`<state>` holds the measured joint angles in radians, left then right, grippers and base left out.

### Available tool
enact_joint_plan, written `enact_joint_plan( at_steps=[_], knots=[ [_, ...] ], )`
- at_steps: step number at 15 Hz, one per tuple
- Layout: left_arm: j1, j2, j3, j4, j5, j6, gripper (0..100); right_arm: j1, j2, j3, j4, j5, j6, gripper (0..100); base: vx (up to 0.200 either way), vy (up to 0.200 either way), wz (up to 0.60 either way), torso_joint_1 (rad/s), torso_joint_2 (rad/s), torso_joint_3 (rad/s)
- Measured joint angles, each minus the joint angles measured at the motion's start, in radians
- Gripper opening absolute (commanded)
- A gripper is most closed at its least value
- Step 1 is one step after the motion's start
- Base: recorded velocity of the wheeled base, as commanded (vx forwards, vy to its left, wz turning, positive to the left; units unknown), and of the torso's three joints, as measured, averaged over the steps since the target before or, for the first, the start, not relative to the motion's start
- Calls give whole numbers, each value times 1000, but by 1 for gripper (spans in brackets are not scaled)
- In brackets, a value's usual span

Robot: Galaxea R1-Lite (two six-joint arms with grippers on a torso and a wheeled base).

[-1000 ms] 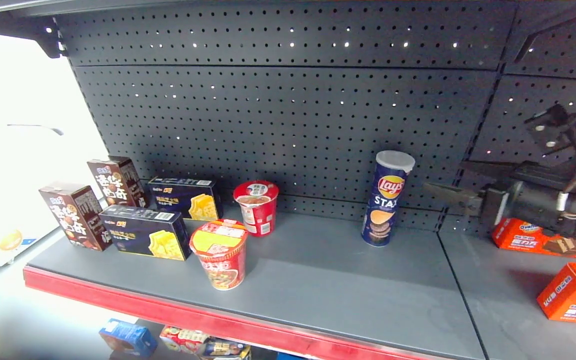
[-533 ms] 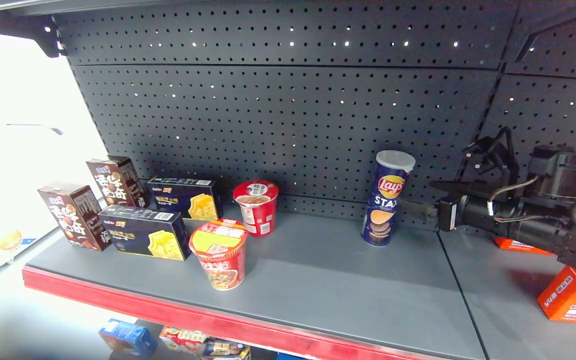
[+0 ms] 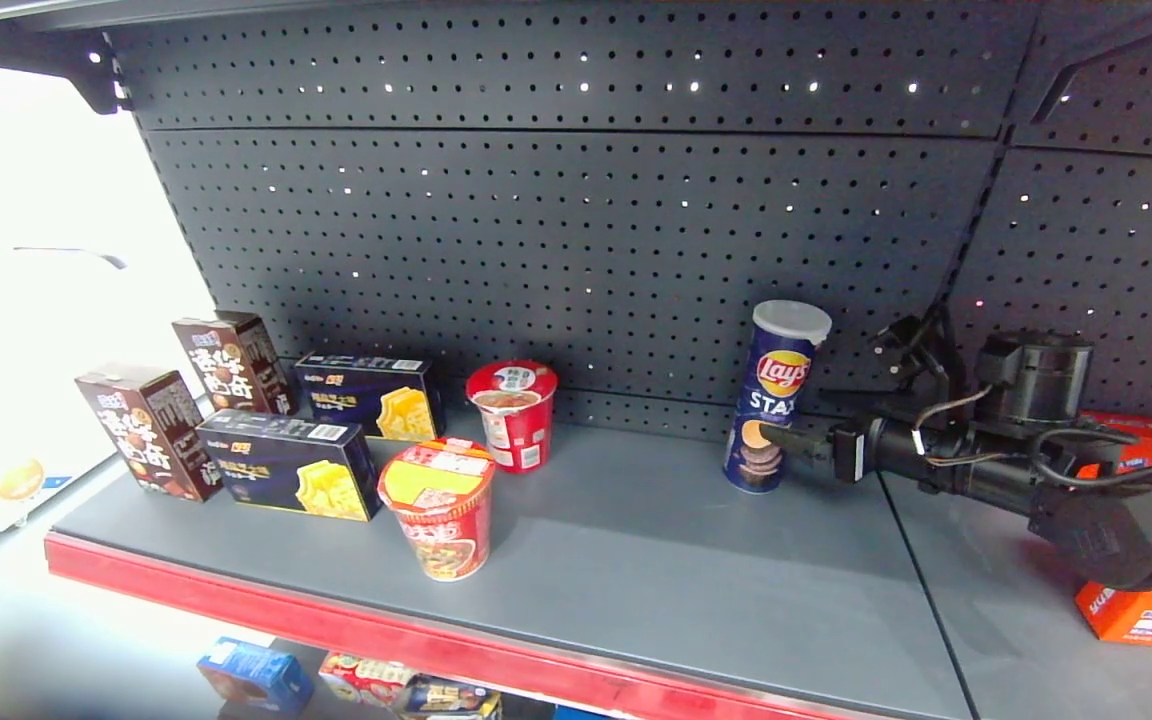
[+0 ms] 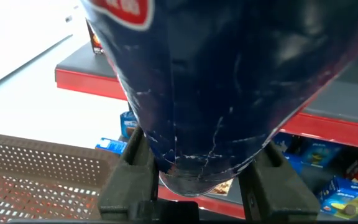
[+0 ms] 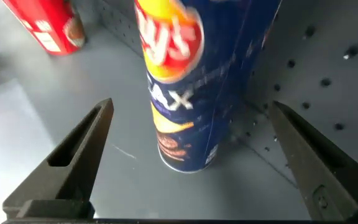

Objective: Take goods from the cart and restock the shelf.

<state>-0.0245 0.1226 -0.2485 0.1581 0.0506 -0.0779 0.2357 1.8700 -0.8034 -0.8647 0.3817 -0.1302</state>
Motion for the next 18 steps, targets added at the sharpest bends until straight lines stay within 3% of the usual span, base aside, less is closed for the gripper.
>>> enact_joint_plan(
  at_steps=[8, 18],
  knots=[
    [2, -40, 25, 48, 2, -6, 0, -7, 133, -62, -17, 11, -1, 100, 0, 0, 0, 0, 0, 0],
    [7, -69, 26, 57, 2, -17, 0, -104, 228, -149, -35, 274, -4, 100, 0, 0, 0, 0, 0, 0]
  ],
)
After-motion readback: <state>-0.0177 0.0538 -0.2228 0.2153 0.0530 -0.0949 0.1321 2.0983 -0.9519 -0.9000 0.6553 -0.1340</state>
